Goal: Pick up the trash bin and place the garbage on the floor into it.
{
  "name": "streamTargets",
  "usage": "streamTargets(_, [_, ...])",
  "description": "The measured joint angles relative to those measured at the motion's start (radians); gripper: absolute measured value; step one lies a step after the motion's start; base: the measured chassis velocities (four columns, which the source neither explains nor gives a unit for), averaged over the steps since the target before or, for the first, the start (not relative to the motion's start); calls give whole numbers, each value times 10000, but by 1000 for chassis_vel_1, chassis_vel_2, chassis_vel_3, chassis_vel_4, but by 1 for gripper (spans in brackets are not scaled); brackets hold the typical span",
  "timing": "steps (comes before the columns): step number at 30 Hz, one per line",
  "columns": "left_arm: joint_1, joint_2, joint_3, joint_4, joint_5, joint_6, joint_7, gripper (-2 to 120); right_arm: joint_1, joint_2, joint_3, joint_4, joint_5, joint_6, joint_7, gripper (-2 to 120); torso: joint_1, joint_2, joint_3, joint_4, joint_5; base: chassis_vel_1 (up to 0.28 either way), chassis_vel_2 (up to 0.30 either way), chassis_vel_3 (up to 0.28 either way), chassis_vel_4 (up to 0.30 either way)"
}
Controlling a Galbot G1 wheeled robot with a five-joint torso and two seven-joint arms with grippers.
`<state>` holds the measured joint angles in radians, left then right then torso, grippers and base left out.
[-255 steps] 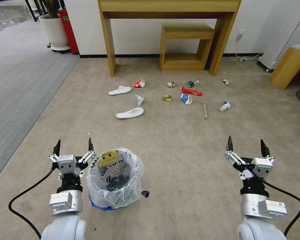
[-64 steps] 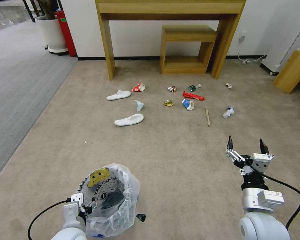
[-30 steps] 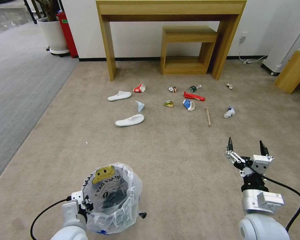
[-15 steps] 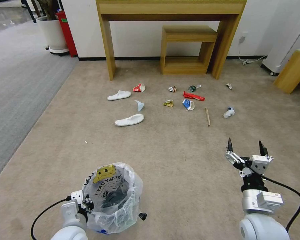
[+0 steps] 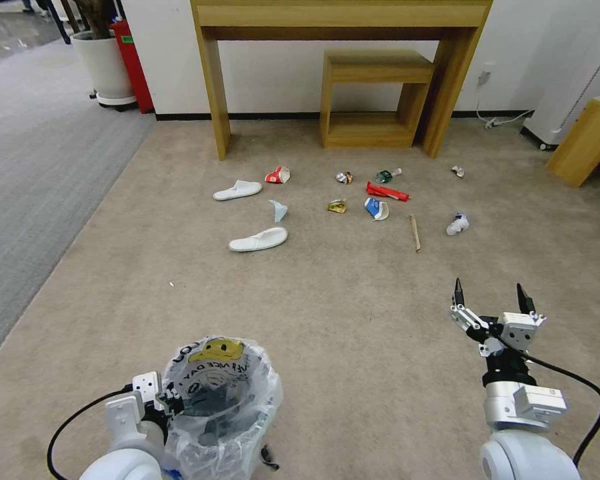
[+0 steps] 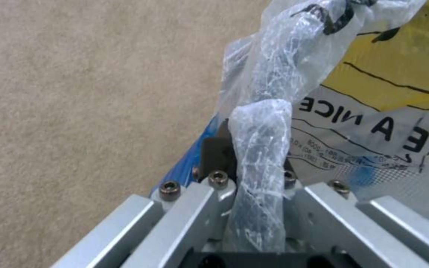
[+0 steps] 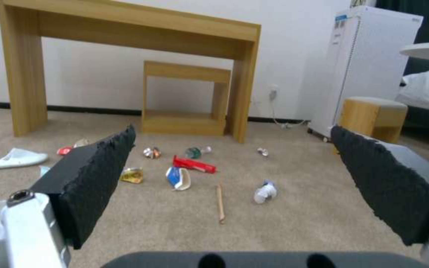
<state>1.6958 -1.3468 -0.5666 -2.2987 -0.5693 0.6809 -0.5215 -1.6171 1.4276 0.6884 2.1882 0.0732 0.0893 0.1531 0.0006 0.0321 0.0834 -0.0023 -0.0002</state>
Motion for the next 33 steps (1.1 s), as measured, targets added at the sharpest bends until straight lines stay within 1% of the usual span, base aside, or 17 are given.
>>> streamTargets(2, [-38, -32, -89, -231, -163, 58, -14, 1, -39, -5, 13, 35, -8, 0, 0, 100, 0, 1, -1, 0, 2, 0, 0, 0, 0])
streamTargets(13, [-139, -70, -314, -558, -650, 105, -170, 1, -110, 2, 33, 85, -47, 0, 0, 100, 0, 1, -1, 0, 2, 0, 0, 0, 0])
streamTargets(16, [-256, -257, -398, -741, -1066, 152, -357, 1, -166, 9, 32, 87, -87, 2, -3, 100, -1, 2, -1, 0, 3, 0, 0, 0, 0])
streamTargets(24, [-392, -579, -440, -792, -1318, 163, -500, 1, -215, -9, 32, 103, -90, 10, -14, 100, 0, 2, -1, 0, 3, 0, 0, 0, 0])
streamTargets(27, [-478, -879, -454, -810, -1516, 174, -597, 1, -256, -71, 38, 137, -28, 17, -28, 100, 0, 2, -1, 0, 3, 0, 0, 0, 0])
streamTargets(33, [-527, -969, -485, -661, -1480, 200, -627, 1, -228, -125, 68, 188, 191, 19, -40, 100, 0, 2, -1, 0, 2, 0, 0, 0, 0])
